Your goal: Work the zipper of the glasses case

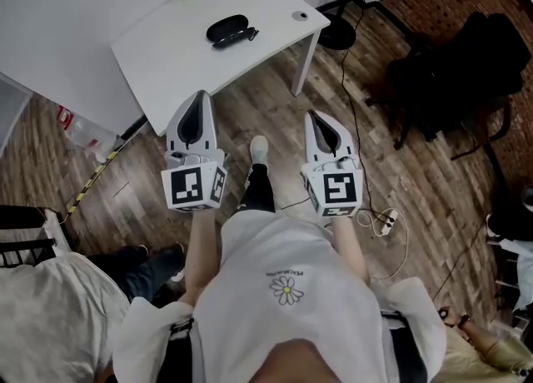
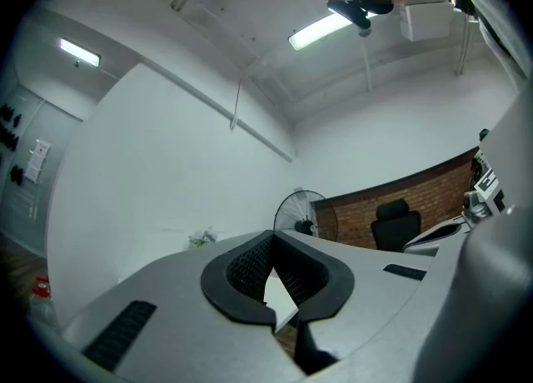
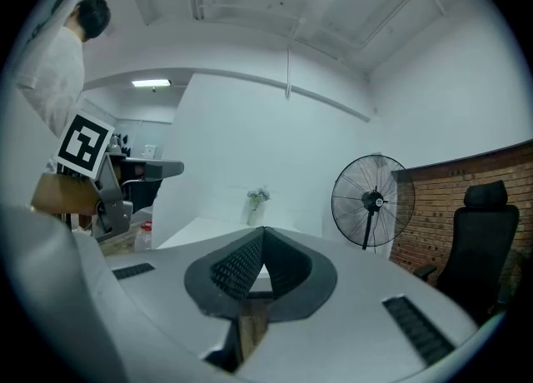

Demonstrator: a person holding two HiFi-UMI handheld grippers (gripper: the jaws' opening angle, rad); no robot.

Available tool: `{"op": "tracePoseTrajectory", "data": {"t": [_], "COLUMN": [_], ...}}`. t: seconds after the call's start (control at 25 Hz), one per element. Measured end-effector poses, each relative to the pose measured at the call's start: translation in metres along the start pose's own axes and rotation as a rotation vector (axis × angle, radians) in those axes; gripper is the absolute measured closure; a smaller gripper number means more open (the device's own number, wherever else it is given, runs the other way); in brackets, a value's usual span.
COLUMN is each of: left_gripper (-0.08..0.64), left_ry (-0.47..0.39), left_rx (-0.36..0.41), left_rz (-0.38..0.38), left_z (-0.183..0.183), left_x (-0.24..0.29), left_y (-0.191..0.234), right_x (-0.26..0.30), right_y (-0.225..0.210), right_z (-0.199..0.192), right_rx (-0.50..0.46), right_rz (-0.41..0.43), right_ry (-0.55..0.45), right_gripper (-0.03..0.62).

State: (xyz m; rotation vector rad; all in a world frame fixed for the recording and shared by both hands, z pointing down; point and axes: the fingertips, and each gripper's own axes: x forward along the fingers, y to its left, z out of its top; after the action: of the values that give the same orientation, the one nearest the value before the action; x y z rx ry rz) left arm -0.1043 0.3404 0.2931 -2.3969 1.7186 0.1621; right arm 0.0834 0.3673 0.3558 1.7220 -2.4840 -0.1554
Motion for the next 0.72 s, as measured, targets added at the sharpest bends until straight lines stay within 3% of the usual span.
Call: {"op": "tracePoseTrajectory", "data": {"t": [0.4, 0.72], "left_gripper": [0.546, 0.545], "left_ry": [-0.010, -0.021], "left_rx": [-0.010, 0.023], "left_rz": [-0.008, -0.002], "left_z": [-0.028, -0.039], "left_x": [0.098, 0.219], "left_y": [0.014, 0.047], "right_x": [0.084, 0.202], "right_y": [-0.043, -0.087], "right_z": [-0.015, -0.008], "right_rx": [0.000, 0.021], "right_rz": [0.029, 0.063], "right_ry": [0.016, 0.047], "right_gripper": [0.584, 0.584]}}
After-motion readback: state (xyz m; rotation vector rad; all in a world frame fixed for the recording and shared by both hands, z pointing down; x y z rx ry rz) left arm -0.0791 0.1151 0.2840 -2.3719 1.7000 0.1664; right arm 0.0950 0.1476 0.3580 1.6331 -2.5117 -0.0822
